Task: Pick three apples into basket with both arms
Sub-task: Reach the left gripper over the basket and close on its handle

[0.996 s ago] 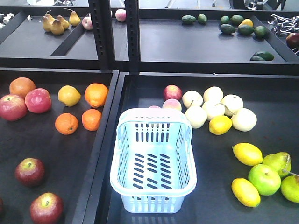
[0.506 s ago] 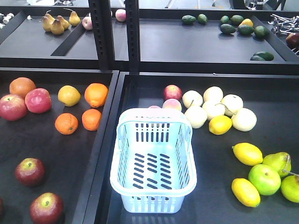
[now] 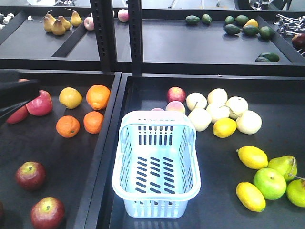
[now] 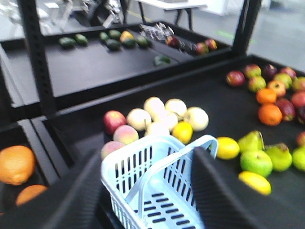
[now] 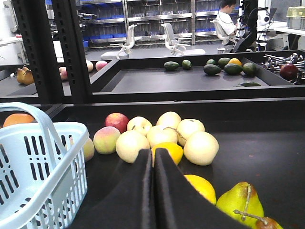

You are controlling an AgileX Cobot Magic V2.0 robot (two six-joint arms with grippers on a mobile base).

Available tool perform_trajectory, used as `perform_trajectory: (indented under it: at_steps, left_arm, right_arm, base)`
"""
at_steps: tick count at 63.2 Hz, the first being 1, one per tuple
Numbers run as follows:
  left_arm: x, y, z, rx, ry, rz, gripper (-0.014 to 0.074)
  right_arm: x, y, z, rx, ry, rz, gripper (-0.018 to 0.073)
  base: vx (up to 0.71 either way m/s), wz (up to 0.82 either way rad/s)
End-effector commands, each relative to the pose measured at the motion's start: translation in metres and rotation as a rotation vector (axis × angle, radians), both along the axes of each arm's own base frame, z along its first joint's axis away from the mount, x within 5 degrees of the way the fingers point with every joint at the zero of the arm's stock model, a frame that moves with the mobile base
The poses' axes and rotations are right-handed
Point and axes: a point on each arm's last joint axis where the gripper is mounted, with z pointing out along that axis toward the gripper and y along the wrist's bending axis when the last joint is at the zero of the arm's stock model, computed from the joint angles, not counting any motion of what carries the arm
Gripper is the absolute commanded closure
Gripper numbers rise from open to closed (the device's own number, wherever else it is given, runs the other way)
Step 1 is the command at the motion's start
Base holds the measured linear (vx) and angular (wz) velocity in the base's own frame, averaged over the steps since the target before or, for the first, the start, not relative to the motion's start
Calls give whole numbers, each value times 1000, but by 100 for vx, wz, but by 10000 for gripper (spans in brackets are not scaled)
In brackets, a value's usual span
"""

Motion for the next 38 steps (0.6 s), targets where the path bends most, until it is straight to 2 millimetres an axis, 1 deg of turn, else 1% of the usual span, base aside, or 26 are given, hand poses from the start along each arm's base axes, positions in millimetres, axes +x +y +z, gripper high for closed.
perform_trajectory:
  at_steps: [1, 7, 8, 9, 18, 24, 25, 31, 38]
  left_arm:
    - [25, -7, 19, -35, -7, -82, 70]
    - [51, -19, 23, 27, -11, -155, 66]
    - [57, -21, 21, 40, -7, -166, 66]
    - [61, -23, 25, 59, -23, -178, 66]
    - [100, -54, 22, 225, -54, -299, 77]
    - [120, -76, 12, 328, -50, -382, 77]
    - [124, -80, 8, 348, -42, -394, 77]
    - [137, -101, -5, 411, -32, -456, 77]
    - [150, -122, -28, 470, -2, -512, 77]
  right_arm:
    - [0, 0, 2, -13, -67, -4, 564]
    - [0, 0, 2, -13, -67, -4, 564]
    - [0, 0, 2, -13, -67, -4, 564]
    - [0, 0, 2, -13, -67, -4, 564]
    - [0, 0, 2, -13, -67, -4, 564]
    - [0, 0, 2, -13, -67, -4, 564]
    - [0, 0, 2, -13, -67, -4, 564]
    - [0, 0, 2, -13, -67, -4, 564]
    - [0, 0, 2, -13, -67, -4, 564]
  base:
    - [0, 0]
    - [0, 0]
    - [0, 0]
    - [0, 0]
    - [0, 0]
    - [0, 0]
    - [0, 0]
    - [0, 0]
    - [0, 0]
